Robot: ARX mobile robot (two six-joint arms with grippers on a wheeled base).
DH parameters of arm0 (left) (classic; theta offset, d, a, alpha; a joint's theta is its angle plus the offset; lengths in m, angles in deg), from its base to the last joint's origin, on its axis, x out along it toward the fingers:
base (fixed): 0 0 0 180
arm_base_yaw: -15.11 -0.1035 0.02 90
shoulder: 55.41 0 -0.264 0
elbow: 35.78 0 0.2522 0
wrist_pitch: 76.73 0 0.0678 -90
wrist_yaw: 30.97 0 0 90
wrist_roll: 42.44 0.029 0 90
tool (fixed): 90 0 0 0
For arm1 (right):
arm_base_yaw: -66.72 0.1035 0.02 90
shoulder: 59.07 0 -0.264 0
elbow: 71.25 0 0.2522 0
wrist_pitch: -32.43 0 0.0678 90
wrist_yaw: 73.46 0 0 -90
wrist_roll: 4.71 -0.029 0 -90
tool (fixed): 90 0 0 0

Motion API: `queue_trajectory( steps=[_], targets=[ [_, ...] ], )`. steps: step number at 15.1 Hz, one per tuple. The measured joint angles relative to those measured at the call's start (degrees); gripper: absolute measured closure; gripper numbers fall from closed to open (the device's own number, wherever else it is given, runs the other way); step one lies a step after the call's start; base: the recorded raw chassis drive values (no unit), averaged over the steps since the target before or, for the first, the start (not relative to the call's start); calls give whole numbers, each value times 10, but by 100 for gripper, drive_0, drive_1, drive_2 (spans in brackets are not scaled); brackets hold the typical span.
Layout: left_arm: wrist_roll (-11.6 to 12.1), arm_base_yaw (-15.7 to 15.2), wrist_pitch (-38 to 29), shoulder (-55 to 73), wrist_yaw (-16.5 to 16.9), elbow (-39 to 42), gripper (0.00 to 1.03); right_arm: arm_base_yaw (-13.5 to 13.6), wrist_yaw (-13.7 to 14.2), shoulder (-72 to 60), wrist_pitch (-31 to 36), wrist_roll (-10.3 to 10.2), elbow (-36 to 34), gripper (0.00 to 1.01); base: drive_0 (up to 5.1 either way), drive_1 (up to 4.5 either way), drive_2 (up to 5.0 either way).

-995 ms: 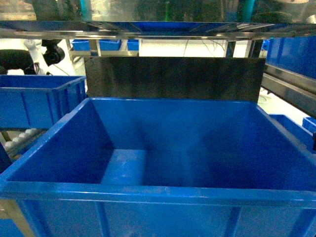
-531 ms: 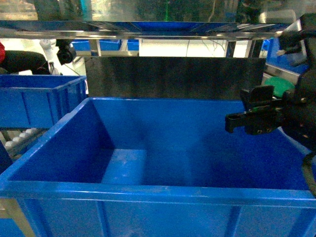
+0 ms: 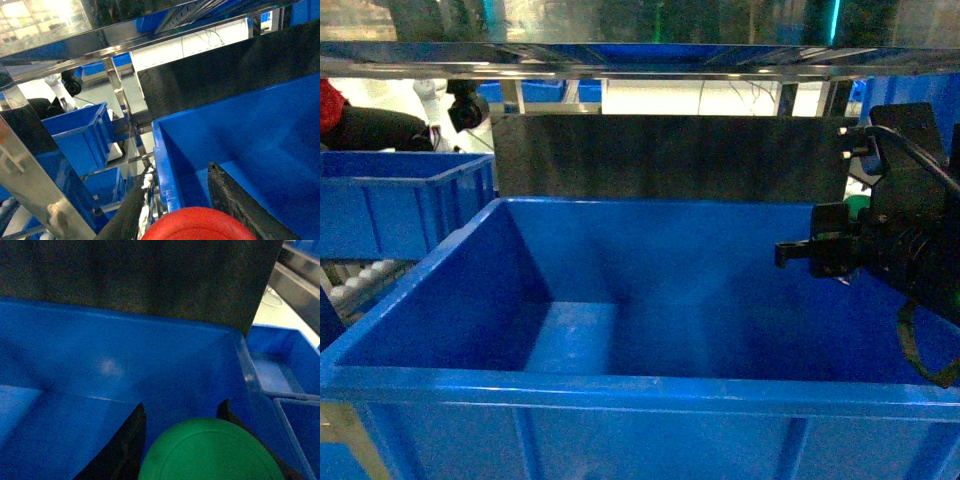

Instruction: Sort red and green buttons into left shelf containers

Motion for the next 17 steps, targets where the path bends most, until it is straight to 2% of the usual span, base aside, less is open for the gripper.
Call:
queue_trajectory(
  steps=[1,3,5,8,10,11,12,15,17],
  targets=[
    [0,0,0,0,0,0,75,1,-5,0,-19,-9,1,64,0,0,0],
    [0,0,0,0,0,0,75,6,-30,10,-53,-41,-5,64,0,0,0],
    [0,0,0,0,0,0,75,16,-44,35,-56,-57,-21,64,0,0,0],
    [0,0,0,0,0,0,75,25,-51,45,-63,-62,-21,64,0,0,0],
    [0,0,0,0,0,0,75,22,-48,45,-98,-67,-21,64,0,0,0],
    [0,0,0,0,0,0,75,15,-56,45,-117,-76,-20,64,0,0,0],
    [0,0,0,0,0,0,75,16,-59,46,-115,-77,-20,46,0,0,0],
    [0,0,0,0,0,0,75,16,-60,46,-115,-77,-20,22,0,0,0],
    [0,0,0,0,0,0,75,16,-60,46,-115,-78,-20,1,0,0,0]
  ],
)
